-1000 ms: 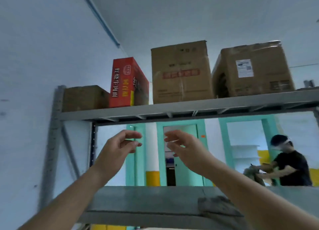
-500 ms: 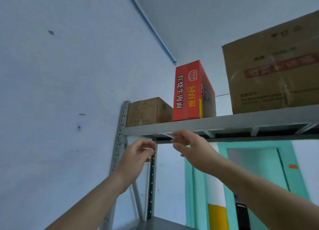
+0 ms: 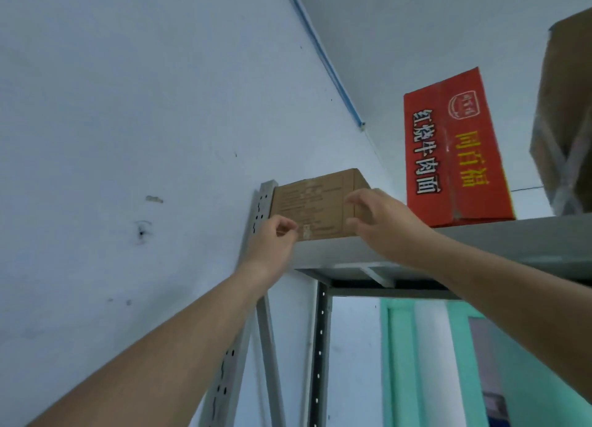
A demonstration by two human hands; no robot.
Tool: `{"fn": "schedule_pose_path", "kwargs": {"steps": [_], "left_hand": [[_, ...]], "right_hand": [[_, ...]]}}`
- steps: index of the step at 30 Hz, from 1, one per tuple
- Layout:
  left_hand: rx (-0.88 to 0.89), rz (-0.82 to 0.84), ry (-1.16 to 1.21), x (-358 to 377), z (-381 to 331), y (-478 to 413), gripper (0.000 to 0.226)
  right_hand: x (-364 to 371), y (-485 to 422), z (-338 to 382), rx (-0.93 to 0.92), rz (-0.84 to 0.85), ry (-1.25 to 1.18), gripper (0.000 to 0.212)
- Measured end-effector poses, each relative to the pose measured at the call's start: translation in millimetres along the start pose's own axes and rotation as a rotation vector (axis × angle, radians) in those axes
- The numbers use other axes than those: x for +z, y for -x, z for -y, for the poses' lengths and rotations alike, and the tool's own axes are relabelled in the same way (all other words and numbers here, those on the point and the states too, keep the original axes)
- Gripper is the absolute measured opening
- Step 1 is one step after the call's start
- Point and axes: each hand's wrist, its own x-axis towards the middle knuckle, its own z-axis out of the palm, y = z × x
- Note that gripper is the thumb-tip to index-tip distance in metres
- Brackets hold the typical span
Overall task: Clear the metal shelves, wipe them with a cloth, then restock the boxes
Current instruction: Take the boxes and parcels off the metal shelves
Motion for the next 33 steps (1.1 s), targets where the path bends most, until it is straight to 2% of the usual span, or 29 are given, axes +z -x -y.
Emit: {"fn": "schedule_pose_path", "kwargs": {"steps": [4,7,11,15,20,23,27,30,33], "left_hand": [[-0.024,-0.035,0.051,5.1,64.3,-44.8,0.018],[-0.011,-0.041,-0.054,8.8,87.0,-73.0,0.034],[0.043,-0.080,-0.162,20.2,102.3,-93.6,0.033],[0.046,-0.134,-0.190,29.3,111.4,-101.6,0.038],[-0.049,-0.097,-0.139,38.5,99.8,-97.9,0.040],[-0.115,-0.089,-0.003,40.3,90.0,-103.1,0.050],[-0.188,-0.068,0.159,34.6,78.2,-103.4,0.056],[-0.227,-0.041,0.272,30.5,71.5,-103.4,0.074],[-0.251,0.016,0.217,28.3,65.3,-104.4,0.082]], "right_hand": [[28.9,-51.3,-0.1,0.179,-0.051,0.005,0.054],[46.8,-81.1,-4.7,0.399,-0.034,0.073,0.064],[63.3,-99.2,-20.0,0.526,0.042,0.110,0.061],[65.2,-99.1,-24.7,0.503,0.047,0.134,0.046],[65.0,-98.7,-28.3,0.500,-0.001,0.196,0.042],[65.3,-95.0,-29.3,0.495,-0.010,0.245,0.034],[66.8,-79.0,-25.6,0.427,0.010,0.482,0.028],[59.9,-73.8,-20.0,0.444,-0.008,0.400,0.031],[54.2,-69.3,-10.1,0.463,-0.064,0.343,0.024]]}}
